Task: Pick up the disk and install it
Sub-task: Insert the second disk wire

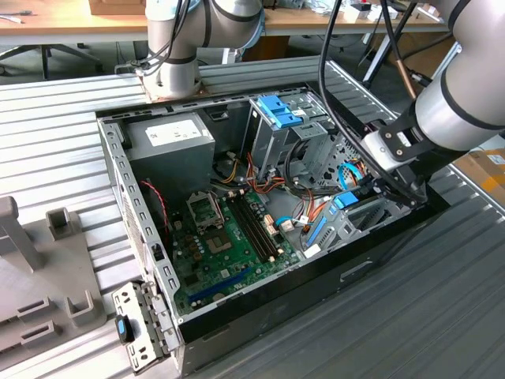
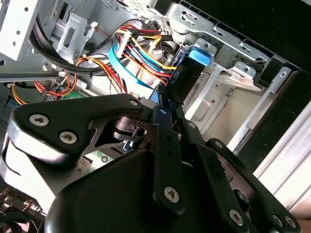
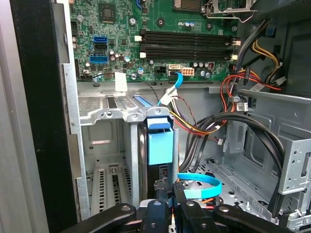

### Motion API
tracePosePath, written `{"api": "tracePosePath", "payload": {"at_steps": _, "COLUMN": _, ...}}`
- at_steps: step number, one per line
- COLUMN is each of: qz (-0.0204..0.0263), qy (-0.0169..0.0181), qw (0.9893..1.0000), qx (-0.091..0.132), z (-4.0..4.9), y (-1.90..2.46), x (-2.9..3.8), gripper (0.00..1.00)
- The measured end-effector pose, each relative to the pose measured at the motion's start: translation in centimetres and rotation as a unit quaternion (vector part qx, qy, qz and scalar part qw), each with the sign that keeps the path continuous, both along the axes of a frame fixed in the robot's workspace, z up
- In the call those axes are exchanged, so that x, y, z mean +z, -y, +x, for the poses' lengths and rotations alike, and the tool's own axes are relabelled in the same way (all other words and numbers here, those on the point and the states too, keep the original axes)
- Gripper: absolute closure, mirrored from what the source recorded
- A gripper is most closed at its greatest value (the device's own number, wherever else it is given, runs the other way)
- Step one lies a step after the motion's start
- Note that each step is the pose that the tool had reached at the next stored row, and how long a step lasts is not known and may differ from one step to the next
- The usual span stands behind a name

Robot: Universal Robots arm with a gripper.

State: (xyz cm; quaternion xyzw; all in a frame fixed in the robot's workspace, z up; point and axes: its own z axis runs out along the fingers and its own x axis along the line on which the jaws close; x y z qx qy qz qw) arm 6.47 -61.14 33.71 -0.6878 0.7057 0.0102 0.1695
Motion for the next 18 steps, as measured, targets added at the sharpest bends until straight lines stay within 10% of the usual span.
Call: {"api": "tracePosePath", "payload": {"at_steps": 18, "qz": 0.0000, "qy": 0.0000, "qw": 1.0000, "qx": 0.000, "z": 0.00, "y": 0.00, "x": -0.57, "gripper": 0.84}}
